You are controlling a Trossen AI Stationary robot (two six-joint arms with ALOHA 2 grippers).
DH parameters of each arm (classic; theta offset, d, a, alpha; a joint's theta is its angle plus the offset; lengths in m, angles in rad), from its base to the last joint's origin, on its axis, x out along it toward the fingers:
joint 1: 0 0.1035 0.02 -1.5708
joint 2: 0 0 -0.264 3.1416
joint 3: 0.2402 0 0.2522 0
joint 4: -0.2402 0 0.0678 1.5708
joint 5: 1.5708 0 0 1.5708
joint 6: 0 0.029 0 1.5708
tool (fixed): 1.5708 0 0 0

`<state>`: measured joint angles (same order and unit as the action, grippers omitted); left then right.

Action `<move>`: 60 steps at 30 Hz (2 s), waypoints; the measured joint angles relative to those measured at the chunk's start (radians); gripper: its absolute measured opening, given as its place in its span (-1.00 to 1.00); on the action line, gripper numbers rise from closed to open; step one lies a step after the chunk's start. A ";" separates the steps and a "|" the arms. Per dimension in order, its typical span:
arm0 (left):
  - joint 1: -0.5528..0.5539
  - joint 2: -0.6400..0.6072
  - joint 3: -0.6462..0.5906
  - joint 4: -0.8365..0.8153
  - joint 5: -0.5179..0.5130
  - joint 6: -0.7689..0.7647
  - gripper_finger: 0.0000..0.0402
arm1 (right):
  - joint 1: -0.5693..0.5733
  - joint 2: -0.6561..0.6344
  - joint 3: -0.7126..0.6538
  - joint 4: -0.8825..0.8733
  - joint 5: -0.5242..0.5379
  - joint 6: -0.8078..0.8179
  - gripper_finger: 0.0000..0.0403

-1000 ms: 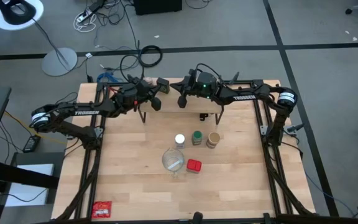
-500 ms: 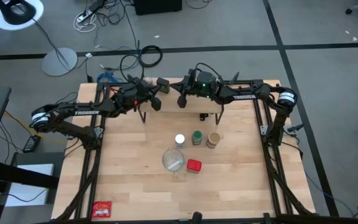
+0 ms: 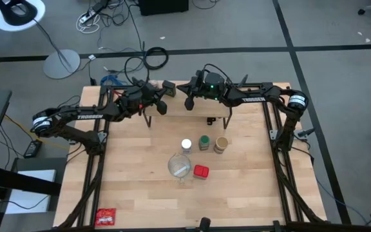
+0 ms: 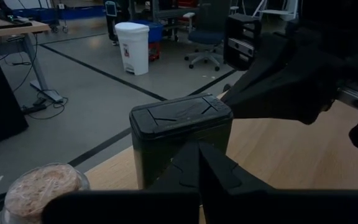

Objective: Shelf spices
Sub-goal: Put the black seasoning can on the shelf

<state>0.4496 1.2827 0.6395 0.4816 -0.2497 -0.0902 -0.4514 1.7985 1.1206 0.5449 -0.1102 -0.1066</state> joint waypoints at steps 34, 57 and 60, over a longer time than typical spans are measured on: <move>0.000 0.000 0.000 0.022 0.010 -0.025 -1.00 | 0.052 0.241 1.077 -0.803 -0.094 -0.183 -1.00; -0.001 0.000 0.000 0.031 0.027 0.010 -1.00 | 0.037 -0.141 0.014 -0.111 0.012 0.007 -1.00; -0.001 0.000 0.000 0.030 0.026 0.010 -1.00 | 0.038 -0.108 -0.054 -0.053 -0.001 0.046 -1.00</move>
<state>0.4488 1.2827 0.6395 0.5114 -0.2234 -0.0807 -0.4136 1.6902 1.0663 0.4915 -0.1109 -0.0605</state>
